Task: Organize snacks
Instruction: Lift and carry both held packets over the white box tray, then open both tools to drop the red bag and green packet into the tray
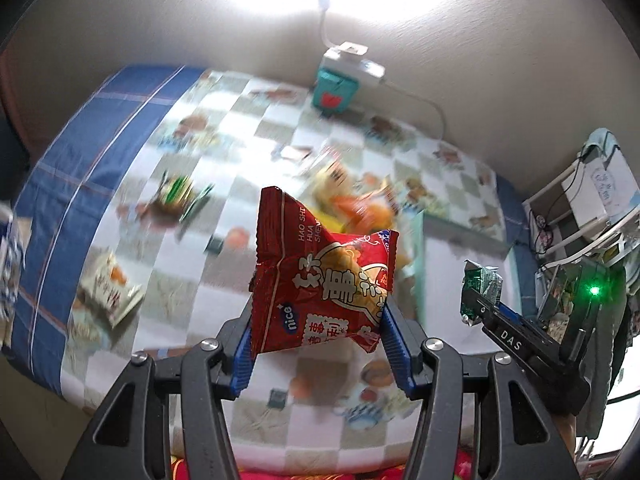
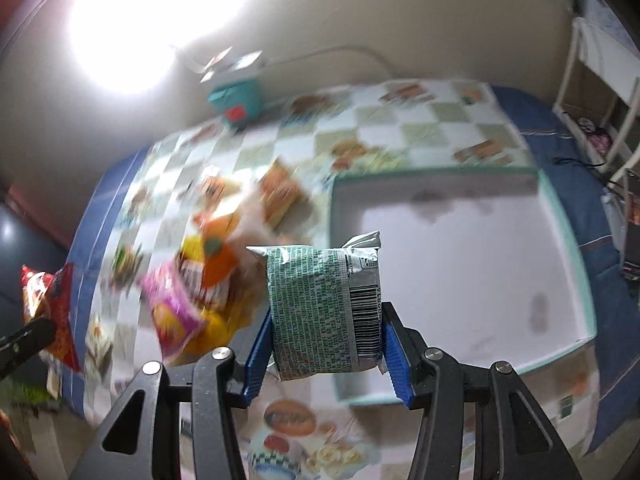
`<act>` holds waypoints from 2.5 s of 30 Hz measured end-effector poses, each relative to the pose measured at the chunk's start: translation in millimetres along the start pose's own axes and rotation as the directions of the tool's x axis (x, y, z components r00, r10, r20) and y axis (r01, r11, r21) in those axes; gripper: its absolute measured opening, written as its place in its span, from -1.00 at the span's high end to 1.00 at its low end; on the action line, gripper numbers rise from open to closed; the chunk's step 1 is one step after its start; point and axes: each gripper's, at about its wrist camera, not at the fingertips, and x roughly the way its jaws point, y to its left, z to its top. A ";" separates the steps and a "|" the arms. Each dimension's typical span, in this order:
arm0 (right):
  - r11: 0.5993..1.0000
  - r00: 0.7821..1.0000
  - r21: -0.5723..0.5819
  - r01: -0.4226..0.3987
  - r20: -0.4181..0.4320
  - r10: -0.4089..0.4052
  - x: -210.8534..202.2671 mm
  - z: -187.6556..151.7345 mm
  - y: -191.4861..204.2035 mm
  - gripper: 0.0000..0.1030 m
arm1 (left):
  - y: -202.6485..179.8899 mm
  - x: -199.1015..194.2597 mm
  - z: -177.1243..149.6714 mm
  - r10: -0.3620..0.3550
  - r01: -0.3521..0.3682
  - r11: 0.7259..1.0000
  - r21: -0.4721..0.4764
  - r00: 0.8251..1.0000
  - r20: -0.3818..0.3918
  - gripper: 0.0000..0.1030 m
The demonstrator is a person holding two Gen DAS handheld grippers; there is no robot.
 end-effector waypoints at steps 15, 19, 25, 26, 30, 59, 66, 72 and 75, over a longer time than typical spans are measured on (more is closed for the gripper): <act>0.966 0.990 0.222 0.132 0.026 -0.141 6.2 49.9 -101.8 -0.04 | -101.0 52.1 46.0 -0.010 0.015 0.992 0.126 0.999 -0.035 -0.11; 0.947 0.984 0.277 0.163 0.026 -0.177 4.2 48.6 -130.3 -0.04 | -131.2 66.5 52.6 -0.025 0.033 0.986 0.164 0.998 -0.049 -0.11; 0.911 0.967 0.334 0.241 -0.004 -0.254 5.4 39.7 -168.6 -0.04 | -178.9 97.7 53.9 -0.064 0.084 0.973 0.213 0.993 -0.099 -0.11; 0.906 0.967 0.348 0.242 -0.009 -0.255 6.2 37.9 -174.4 -0.04 | -184.5 101.9 53.6 -0.065 0.087 0.971 0.222 0.992 -0.105 -0.11; 0.882 0.961 0.387 0.268 -0.043 -0.273 14.1 30.9 -195.3 -0.04 | -205.4 123.3 49.7 -0.070 0.103 0.963 0.249 0.988 -0.136 -0.11; 0.848 0.938 0.403 0.344 -0.187 -0.292 82.3 18.9 -221.4 -0.05 | -246.4 262.5 20.2 -0.022 0.103 0.962 0.254 0.952 -0.304 -0.22; 0.858 0.941 0.388 0.337 -0.178 -0.289 74.5 19.6 -219.2 -0.08 | -247.4 256.9 25.0 -0.007 0.079 0.961 0.264 0.964 -0.266 -0.49; 0.872 0.946 0.367 0.324 -0.141 -0.293 63.1 24.6 -211.4 -0.37 | -245.7 235.8 32.0 -0.013 0.069 0.960 0.271 0.979 -0.203 -0.76; 0.878 0.948 0.357 0.319 -0.127 -0.293 57.9 26.4 -207.4 -0.49 | -244.2 221.7 37.3 0.016 0.028 0.954 0.299 0.990 -0.141 -0.76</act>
